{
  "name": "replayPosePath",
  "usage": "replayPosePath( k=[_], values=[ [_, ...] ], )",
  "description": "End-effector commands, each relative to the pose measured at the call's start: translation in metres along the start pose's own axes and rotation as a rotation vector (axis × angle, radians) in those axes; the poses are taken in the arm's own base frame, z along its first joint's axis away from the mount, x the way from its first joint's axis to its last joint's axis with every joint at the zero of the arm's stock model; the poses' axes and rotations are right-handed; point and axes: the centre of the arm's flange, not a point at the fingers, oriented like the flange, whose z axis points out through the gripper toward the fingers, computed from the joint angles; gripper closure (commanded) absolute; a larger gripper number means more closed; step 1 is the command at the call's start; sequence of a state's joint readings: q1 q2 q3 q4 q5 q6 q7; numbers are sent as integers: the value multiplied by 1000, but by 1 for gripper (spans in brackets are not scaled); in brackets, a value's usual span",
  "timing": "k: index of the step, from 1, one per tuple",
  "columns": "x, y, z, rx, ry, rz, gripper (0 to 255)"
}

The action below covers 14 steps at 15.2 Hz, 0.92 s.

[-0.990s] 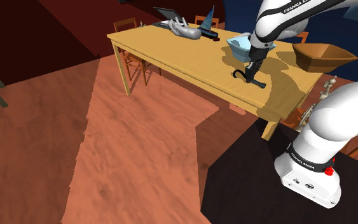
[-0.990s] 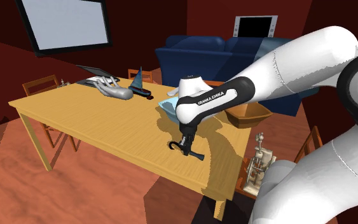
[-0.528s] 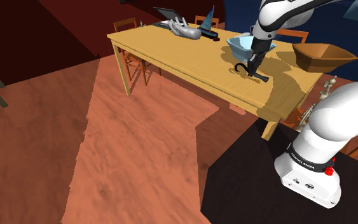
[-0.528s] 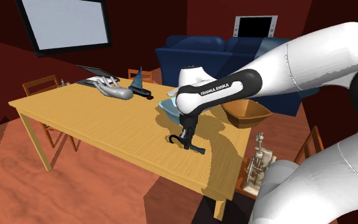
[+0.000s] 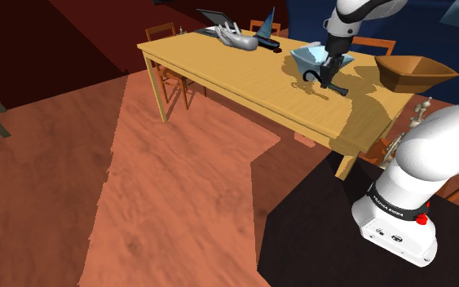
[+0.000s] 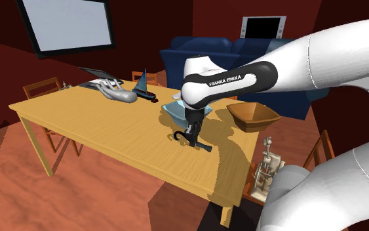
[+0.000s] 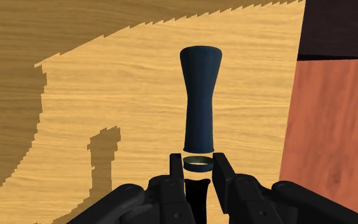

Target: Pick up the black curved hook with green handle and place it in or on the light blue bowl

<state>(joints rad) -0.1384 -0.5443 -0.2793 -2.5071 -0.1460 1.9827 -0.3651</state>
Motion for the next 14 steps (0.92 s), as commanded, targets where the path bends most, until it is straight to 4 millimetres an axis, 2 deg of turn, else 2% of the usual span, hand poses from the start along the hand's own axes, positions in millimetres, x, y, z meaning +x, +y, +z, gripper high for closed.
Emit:
replayPosePath(
  k=[1,14],
  values=[
    [0,0,-12,0,0,0,255],
    [1,0,-80,0,0,0,255]
  ],
)
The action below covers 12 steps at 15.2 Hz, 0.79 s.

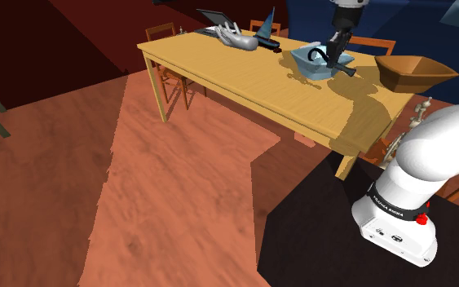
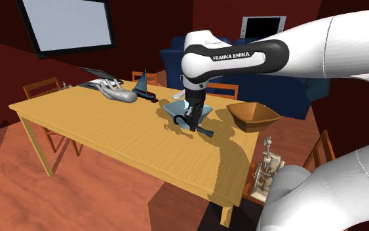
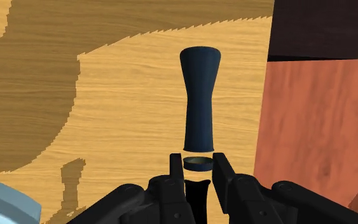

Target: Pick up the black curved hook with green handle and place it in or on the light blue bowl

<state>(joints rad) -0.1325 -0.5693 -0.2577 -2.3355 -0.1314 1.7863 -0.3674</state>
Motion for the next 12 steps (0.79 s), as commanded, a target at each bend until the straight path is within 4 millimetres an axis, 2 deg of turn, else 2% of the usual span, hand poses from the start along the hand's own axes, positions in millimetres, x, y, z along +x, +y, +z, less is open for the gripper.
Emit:
replayPosePath(
  k=[1,3,12],
  values=[
    [0,-1,-11,0,0,0,255],
    [1,-1,-22,0,0,0,255],
    [56,104,-24,0,0,0,255]
  ],
)
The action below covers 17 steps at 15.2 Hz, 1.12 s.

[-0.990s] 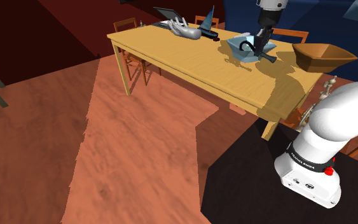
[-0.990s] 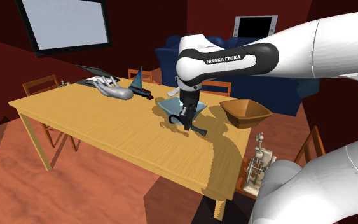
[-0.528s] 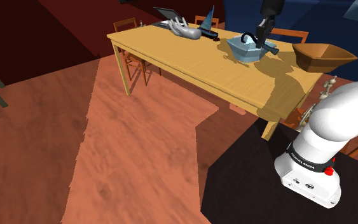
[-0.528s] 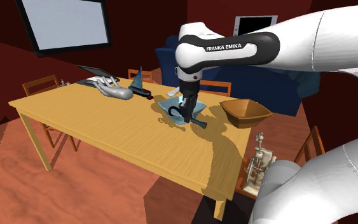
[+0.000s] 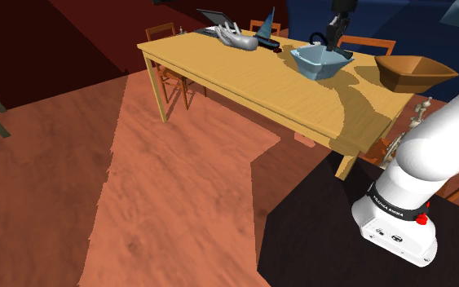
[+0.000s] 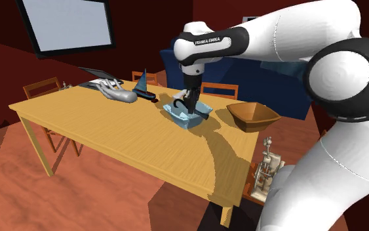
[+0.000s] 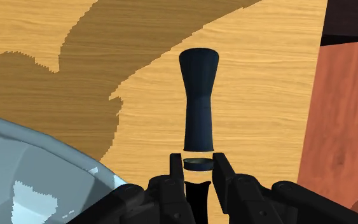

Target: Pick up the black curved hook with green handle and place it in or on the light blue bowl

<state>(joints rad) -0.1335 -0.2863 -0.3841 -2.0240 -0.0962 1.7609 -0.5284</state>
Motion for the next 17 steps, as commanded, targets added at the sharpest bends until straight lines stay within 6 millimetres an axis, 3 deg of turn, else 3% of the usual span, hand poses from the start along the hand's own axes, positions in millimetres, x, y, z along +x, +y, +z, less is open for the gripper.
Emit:
replayPosePath(
  k=[1,17],
  values=[
    [12,24,0,-1,0,-1,255],
    [111,210,-5,-1,0,-1,255]
  ],
)
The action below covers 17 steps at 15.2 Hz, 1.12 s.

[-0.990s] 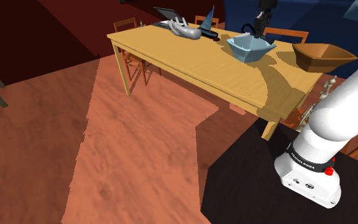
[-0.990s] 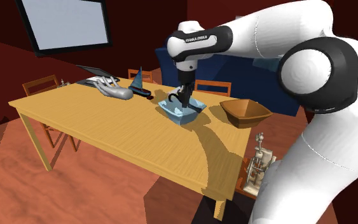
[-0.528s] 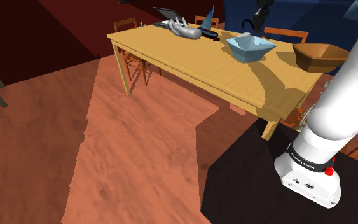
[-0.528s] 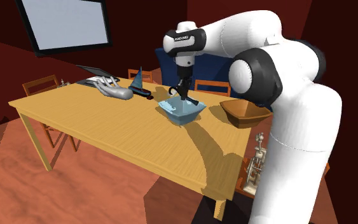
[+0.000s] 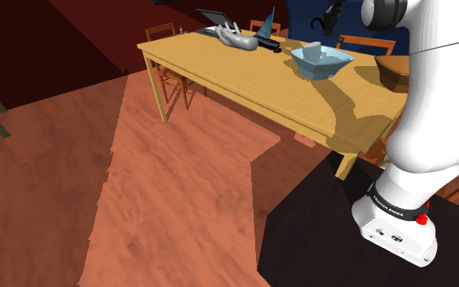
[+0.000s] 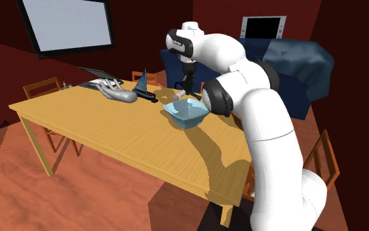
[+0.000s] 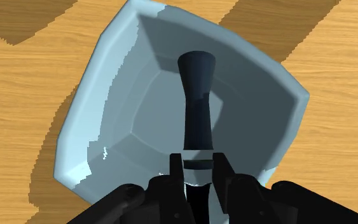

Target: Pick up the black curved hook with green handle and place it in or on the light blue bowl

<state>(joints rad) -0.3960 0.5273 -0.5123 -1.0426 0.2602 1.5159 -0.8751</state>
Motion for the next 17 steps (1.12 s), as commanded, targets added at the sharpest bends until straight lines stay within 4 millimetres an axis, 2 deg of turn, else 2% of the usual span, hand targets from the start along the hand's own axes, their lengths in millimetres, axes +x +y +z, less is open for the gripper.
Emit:
replayPosePath(
  k=[1,14,17],
  values=[
    [4,10,5,1,0,-2,255],
    [3,10,74,1,0,-2,255],
    [3,10,77,1,0,-2,255]
  ],
)
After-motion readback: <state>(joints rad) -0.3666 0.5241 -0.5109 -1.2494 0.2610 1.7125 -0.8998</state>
